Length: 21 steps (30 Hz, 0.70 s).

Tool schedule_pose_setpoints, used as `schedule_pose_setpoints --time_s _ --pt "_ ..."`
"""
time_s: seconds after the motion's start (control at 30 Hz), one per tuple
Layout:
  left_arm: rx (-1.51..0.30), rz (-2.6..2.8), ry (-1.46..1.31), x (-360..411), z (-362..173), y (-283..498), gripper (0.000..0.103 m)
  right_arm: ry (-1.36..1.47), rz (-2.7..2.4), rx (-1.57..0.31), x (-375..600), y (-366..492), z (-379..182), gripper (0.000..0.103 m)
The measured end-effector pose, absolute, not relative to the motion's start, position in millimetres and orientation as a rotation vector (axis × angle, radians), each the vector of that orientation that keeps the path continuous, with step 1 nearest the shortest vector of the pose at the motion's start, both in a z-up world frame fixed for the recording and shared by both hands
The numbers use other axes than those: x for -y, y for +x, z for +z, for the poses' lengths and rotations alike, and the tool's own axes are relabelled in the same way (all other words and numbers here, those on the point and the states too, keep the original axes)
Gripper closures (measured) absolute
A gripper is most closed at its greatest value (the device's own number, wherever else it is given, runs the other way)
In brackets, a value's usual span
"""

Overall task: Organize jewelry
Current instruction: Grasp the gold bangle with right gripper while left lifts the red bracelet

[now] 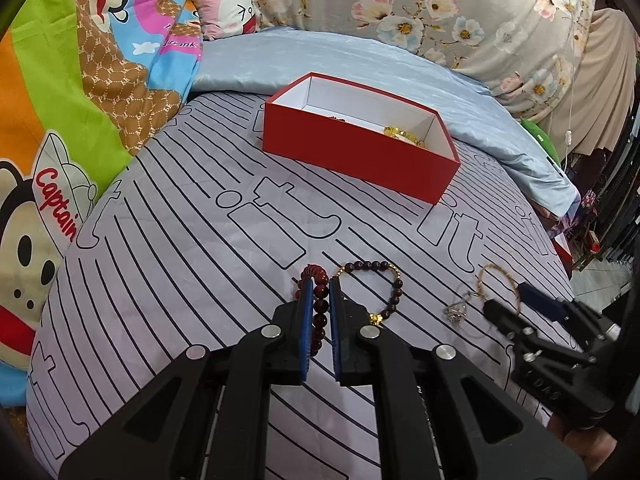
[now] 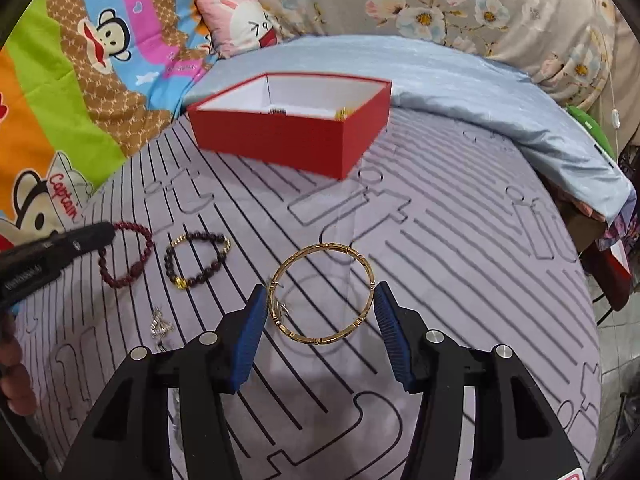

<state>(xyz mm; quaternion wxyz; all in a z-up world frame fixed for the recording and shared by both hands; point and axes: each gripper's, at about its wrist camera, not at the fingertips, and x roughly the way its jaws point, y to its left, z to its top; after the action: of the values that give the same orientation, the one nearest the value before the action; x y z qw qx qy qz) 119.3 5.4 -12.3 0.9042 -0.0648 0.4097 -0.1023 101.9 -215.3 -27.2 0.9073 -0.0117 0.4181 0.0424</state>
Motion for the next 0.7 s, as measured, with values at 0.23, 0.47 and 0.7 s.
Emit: schedule_pose_setpoints --time_s 0.23,0.47,0.7 --pt "-0.852 -0.207 -0.135 -7 -14 120 0.095 -0.041 0.081 -0.917 212 98 -51 0.05" --pt "-0.853 -0.207 -0.137 -6 -14 119 0.095 -0.041 0.073 -0.923 214 90 -52 0.05" --pt "-0.853 -0.212 -0.132 -4 -13 117 0.095 -0.017 0.071 -0.918 221 78 -46 0.05"
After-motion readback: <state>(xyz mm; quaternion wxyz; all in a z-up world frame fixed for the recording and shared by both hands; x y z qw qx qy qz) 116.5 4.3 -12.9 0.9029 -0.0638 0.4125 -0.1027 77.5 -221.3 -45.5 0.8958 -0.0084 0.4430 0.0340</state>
